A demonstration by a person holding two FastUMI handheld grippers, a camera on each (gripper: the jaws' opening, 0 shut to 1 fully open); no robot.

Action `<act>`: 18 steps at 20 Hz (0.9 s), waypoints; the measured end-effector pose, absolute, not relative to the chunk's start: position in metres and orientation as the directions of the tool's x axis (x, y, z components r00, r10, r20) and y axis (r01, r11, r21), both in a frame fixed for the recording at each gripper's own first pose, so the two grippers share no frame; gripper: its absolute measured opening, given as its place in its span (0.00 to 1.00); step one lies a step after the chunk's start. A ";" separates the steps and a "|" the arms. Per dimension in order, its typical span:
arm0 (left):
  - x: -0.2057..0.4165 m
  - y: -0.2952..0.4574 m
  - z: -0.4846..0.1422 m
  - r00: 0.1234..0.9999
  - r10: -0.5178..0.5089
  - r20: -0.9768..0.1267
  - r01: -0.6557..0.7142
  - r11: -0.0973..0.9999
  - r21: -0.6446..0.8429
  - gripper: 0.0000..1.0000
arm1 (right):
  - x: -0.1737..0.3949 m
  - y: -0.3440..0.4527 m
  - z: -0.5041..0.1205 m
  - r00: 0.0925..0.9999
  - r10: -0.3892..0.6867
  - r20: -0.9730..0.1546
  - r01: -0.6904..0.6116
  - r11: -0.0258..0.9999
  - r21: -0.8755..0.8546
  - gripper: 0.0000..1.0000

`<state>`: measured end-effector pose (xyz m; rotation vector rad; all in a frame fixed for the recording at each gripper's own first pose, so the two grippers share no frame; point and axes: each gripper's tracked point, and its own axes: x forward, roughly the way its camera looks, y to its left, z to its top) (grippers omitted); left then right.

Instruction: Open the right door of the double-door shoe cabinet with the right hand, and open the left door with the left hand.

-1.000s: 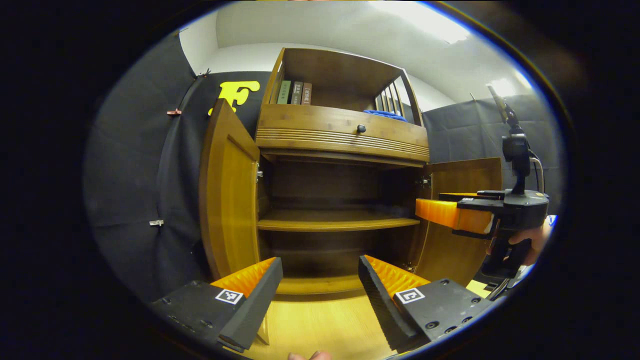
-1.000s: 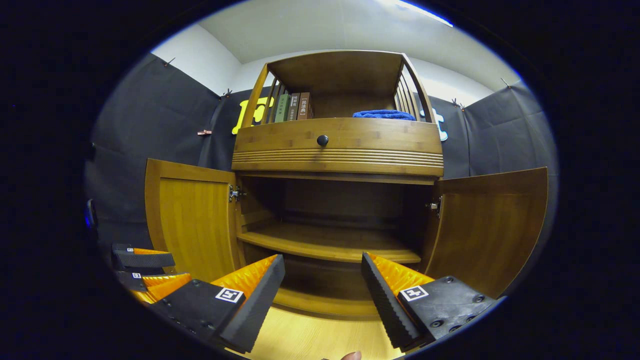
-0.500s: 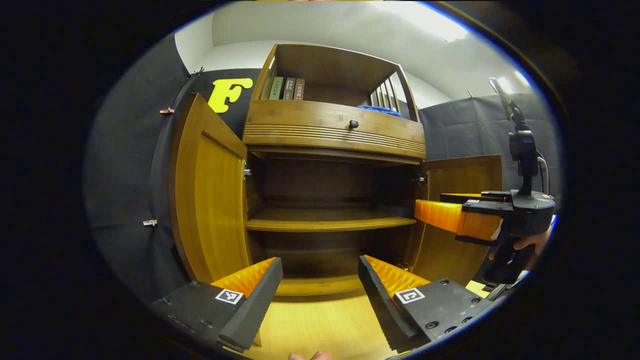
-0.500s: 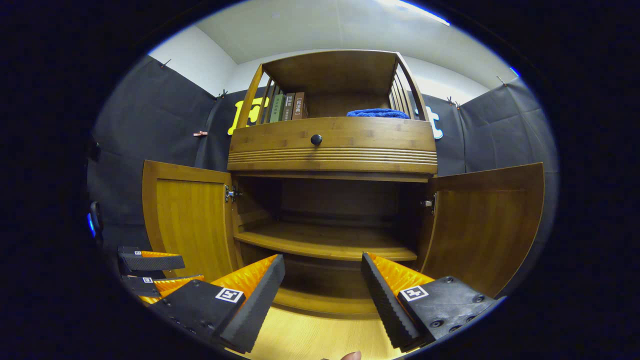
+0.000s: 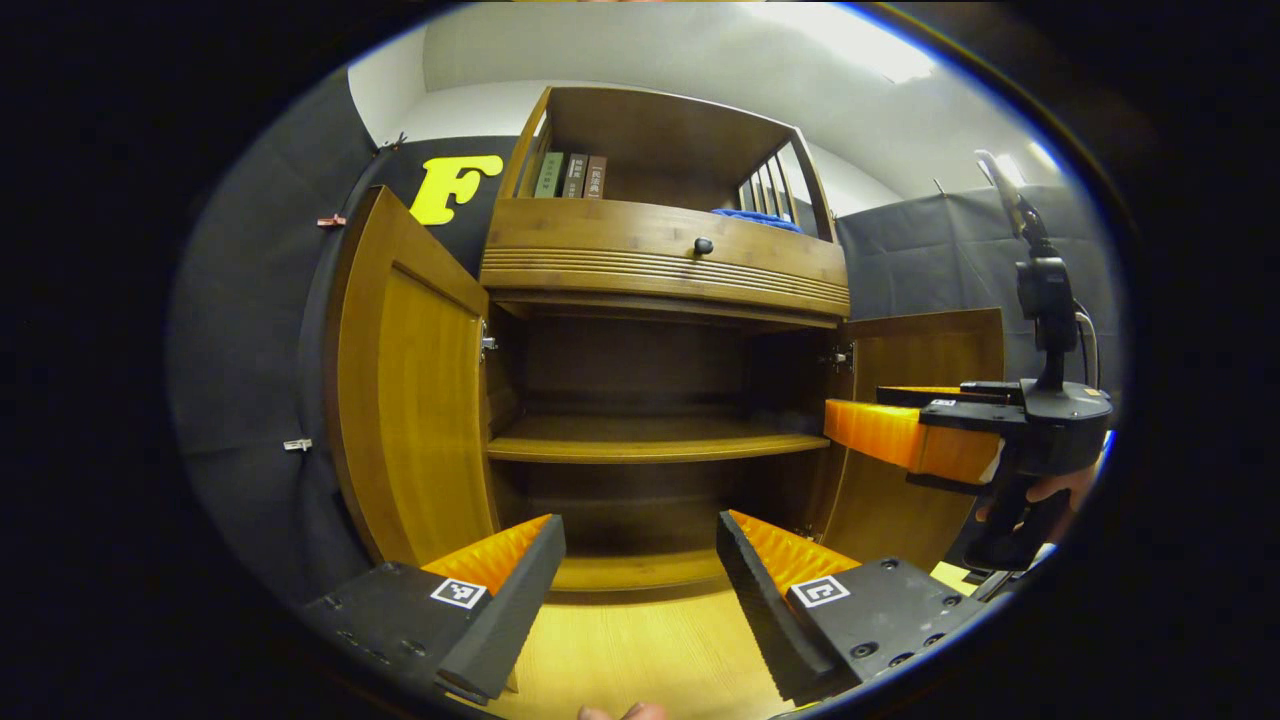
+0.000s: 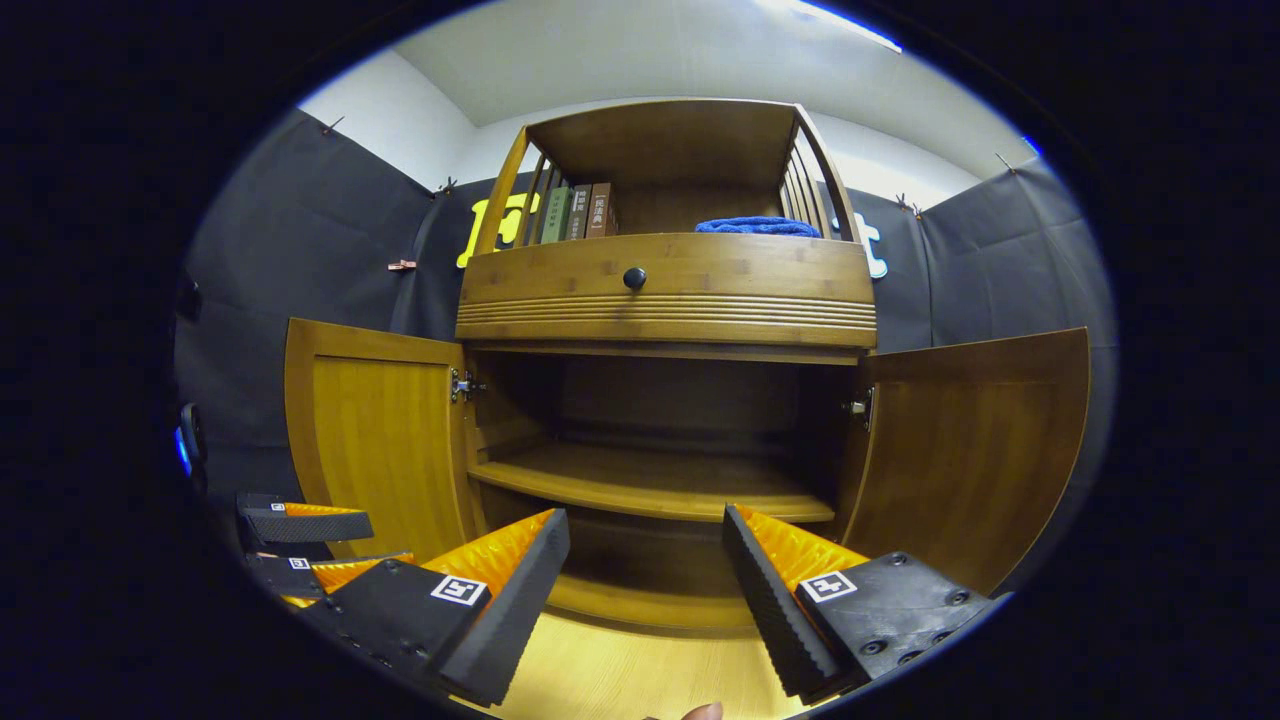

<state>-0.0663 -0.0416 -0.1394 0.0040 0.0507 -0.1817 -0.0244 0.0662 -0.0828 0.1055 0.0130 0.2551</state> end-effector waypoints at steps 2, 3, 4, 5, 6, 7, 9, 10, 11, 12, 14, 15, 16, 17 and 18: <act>-0.068 -0.041 -0.140 0.982 -0.182 -0.051 0.181 0.983 -0.011 0.95 | -0.026 0.066 -0.081 0.967 0.253 0.006 -0.252 0.962 0.103 0.98; -0.069 -0.041 -0.141 0.982 -0.182 -0.052 0.182 0.983 -0.015 0.95 | -0.026 0.066 -0.082 0.967 0.254 0.005 -0.253 0.962 0.101 0.98; -0.068 -0.040 -0.141 0.982 -0.180 -0.054 0.179 0.984 -0.016 0.95 | -0.026 0.066 -0.083 0.967 0.255 0.003 -0.254 0.962 0.100 0.98; -0.068 -0.039 -0.141 0.982 -0.179 -0.055 0.178 0.984 -0.016 0.95 | -0.027 0.065 -0.083 0.967 0.253 0.002 -0.252 0.963 0.100 0.98; -0.069 -0.039 -0.142 0.982 -0.179 -0.056 0.178 0.984 -0.016 0.95 | -0.027 0.064 -0.083 0.967 0.253 0.002 -0.252 0.962 0.103 0.98; -0.070 -0.039 -0.141 0.982 -0.179 -0.055 0.178 0.984 -0.015 0.94 | -0.027 0.064 -0.082 0.967 0.253 0.003 -0.252 0.962 0.105 0.98; -0.069 -0.040 -0.140 0.982 -0.179 -0.055 0.179 0.984 -0.009 0.94 | -0.027 0.063 -0.081 0.968 0.252 0.005 -0.251 0.963 0.101 0.98; -0.069 -0.041 -0.140 0.982 -0.181 -0.055 0.181 0.984 -0.007 0.94 | -0.027 0.062 -0.081 0.968 0.251 0.008 -0.251 0.963 0.099 0.98; -0.070 -0.043 -0.140 0.981 -0.184 -0.055 0.184 0.983 -0.006 0.95 | -0.027 0.062 -0.081 0.968 0.250 0.010 -0.249 0.963 0.098 0.98; -0.070 -0.043 -0.140 0.981 -0.185 -0.054 0.185 0.983 -0.005 0.95 | -0.026 0.063 -0.081 0.968 0.251 0.007 -0.251 0.963 0.098 0.98; -0.071 -0.044 -0.140 0.981 -0.187 -0.055 0.187 0.982 -0.004 0.94 | -0.027 0.063 -0.083 0.968 0.252 0.002 -0.251 0.963 0.098 0.98; -0.071 -0.045 -0.140 0.981 -0.187 -0.055 0.187 0.982 -0.005 0.95 | -0.027 0.063 -0.083 0.968 0.252 0.003 -0.251 0.963 0.100 0.98; -0.070 -0.045 -0.141 0.981 -0.187 -0.054 0.187 0.982 -0.007 0.95 | -0.028 0.063 -0.082 0.968 0.251 0.005 -0.251 0.963 0.100 0.98; -0.070 -0.044 -0.140 0.981 -0.186 -0.054 0.186 0.983 -0.007 0.95 | -0.028 0.063 -0.082 0.968 0.251 0.006 -0.251 0.963 0.098 0.98; -0.071 -0.044 -0.140 0.981 -0.186 -0.053 0.186 0.983 -0.007 0.95 | -0.029 0.063 -0.082 0.968 0.251 0.005 -0.250 0.964 0.094 0.96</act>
